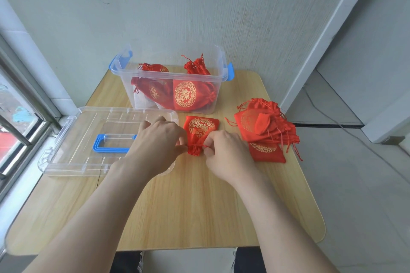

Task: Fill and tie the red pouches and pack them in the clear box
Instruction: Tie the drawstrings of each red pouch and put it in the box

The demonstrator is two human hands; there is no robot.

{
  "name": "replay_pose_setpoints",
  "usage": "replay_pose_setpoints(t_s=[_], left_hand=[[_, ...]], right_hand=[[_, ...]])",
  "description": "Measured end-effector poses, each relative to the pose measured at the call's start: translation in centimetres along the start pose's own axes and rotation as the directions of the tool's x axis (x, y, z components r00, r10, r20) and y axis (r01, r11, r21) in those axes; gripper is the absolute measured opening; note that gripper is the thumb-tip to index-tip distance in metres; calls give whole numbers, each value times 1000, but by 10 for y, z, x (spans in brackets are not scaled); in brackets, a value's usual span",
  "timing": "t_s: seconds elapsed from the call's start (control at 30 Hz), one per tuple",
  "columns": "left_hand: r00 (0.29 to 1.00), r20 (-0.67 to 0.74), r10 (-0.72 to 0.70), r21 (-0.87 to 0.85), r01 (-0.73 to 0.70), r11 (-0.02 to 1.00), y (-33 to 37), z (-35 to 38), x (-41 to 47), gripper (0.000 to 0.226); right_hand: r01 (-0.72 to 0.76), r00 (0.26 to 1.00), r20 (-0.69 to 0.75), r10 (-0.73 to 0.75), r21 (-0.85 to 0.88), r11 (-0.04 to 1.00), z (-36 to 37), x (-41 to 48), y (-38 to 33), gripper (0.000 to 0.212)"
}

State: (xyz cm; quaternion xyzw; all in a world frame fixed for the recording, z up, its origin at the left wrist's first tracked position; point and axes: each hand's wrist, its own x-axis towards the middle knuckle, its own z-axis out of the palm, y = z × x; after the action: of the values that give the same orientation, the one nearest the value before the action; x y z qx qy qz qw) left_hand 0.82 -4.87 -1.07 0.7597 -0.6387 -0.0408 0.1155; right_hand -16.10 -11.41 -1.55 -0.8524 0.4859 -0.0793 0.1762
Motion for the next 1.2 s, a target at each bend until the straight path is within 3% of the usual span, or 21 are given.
replay_pose_setpoints(t_s=[0.13, 0.23, 0.4, 0.8, 1.1, 1.2], left_hand=[[999, 0, 32, -129, -32, 991, 0, 1, -1, 13], [998, 7, 70, -300, -65, 952, 5, -1, -1, 15], [997, 69, -45, -482, 73, 873, 19, -12, 1, 16], [966, 221, -136, -558, 240, 795, 16, -13, 3, 35], [991, 77, -108, -412, 131, 902, 15, -1, 4, 38], [992, 24, -128, -435, 125, 892, 19, -1, 5, 42]], right_hand=[[-21, 998, 57, 12, 170, 985, -2, 0, -1, 26], [-67, 996, 66, 52, 246, 967, -4, 1, -2, 21], [-97, 995, 31, 93, 443, 891, -9, 5, -4, 37], [-189, 980, 53, 192, 543, 818, -7, 9, 6, 43], [-177, 977, -17, 212, 484, 857, -12, 7, 2, 25], [-143, 979, -55, 196, 498, 855, -13, 7, 1, 7]])
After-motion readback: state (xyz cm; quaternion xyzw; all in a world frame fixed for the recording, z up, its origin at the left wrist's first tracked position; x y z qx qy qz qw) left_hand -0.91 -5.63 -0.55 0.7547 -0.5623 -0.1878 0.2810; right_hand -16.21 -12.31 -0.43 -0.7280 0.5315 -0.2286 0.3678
